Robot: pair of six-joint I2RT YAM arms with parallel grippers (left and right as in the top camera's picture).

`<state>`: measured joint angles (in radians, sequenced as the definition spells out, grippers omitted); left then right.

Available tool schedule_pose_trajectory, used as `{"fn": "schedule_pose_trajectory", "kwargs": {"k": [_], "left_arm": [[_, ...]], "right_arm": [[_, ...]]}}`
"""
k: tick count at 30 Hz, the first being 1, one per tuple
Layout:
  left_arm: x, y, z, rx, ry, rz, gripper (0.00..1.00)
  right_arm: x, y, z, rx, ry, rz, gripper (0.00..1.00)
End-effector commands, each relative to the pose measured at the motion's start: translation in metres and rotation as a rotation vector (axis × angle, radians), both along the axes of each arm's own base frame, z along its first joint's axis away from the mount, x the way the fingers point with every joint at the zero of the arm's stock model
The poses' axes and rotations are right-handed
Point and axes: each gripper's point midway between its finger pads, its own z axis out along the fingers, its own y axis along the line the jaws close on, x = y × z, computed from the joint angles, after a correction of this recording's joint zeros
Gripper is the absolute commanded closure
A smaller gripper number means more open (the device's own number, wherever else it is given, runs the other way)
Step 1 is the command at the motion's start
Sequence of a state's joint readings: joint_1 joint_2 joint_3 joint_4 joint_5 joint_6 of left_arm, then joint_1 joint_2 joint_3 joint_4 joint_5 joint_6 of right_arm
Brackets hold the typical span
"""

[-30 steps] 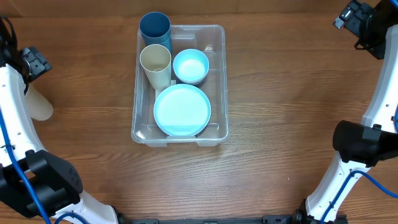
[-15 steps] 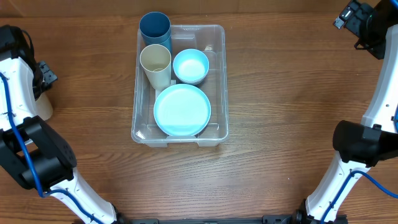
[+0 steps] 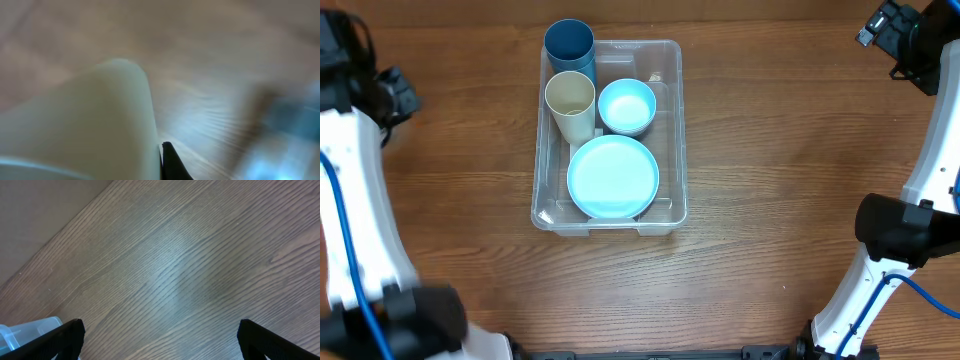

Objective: Pack container
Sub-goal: 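Carry the cream cup over the bin and lower it into the cream cup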

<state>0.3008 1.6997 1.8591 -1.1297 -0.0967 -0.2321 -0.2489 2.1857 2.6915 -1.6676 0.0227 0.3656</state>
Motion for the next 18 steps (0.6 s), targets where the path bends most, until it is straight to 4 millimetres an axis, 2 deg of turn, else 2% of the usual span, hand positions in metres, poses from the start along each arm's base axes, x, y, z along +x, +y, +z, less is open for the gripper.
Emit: {"fn": "schedule_pose_trajectory", "kwargs": {"k": [1, 4, 8, 10, 13, 18], "left_arm": [[-0.007, -0.088, 0.069, 0.067, -0.163, -0.324, 0.96], [-0.018, -0.158, 0.096, 0.108, -0.237, -0.546, 0.96], [-0.027, -0.232, 0.099, 0.136, -0.26, -0.782, 0.96], [-0.029, -0.254, 0.097, 0.134, -0.26, -0.835, 0.96], [-0.027, -0.27, 0.091, 0.127, -0.254, -0.874, 0.96], [-0.018, -0.277, 0.065, 0.11, -0.174, -0.886, 0.96]], "right_arm": [[0.001, -0.003, 0.001, -0.001, -0.007, -0.01, 0.0], [0.001, -0.003, 0.001, -0.001, -0.007, -0.01, 0.0], [0.001, -0.003, 0.001, -0.001, -0.007, -0.01, 0.0], [0.001, -0.003, 0.001, -0.001, -0.007, -0.01, 0.0], [0.001, -0.003, 0.001, -0.001, -0.007, -0.01, 0.0], [0.001, -0.003, 0.001, -0.001, -0.007, -0.01, 0.0]]}}
